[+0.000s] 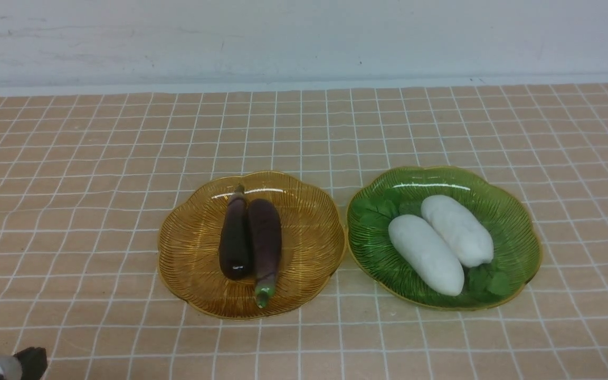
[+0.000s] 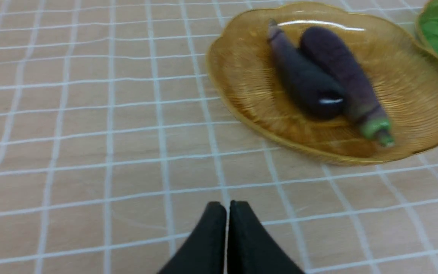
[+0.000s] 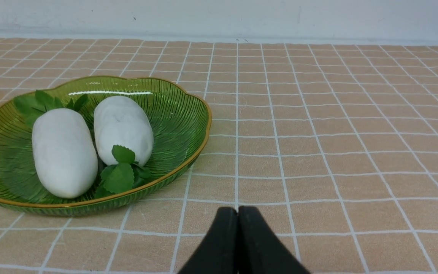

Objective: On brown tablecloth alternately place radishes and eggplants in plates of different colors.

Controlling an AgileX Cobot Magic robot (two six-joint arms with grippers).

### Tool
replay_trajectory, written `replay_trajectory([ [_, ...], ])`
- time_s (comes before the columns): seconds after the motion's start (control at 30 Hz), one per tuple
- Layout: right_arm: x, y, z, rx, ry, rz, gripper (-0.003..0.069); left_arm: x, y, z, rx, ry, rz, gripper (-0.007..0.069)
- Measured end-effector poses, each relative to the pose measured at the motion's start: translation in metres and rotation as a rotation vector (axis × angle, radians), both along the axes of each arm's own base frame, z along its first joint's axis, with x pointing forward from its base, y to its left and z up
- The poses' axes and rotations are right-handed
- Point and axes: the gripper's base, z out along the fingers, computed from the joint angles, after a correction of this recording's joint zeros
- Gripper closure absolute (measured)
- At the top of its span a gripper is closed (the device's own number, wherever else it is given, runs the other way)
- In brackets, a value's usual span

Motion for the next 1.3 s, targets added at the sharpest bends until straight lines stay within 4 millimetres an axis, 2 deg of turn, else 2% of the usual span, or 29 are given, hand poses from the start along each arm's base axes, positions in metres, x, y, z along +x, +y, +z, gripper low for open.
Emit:
replay_trajectory([
  [0.1, 0.000, 0.000, 0.000, 0.000, 0.000, 0.000, 0.0676, -0.013, 0.008, -0.013, 0.036, -0.082, 0.059, 0.0627],
  [0.33, 0.000, 0.000, 0.000, 0.000, 0.000, 0.000, 0.0676, -0.022, 0.013, -0.033, 0.051, -0.140, 0.144, 0.0627],
  [1.3, 0.000, 0.000, 0.000, 0.000, 0.001, 0.000, 0.0676, -0.024, 0.012, -0.037, 0.051, -0.120, 0.116, 0.0627],
])
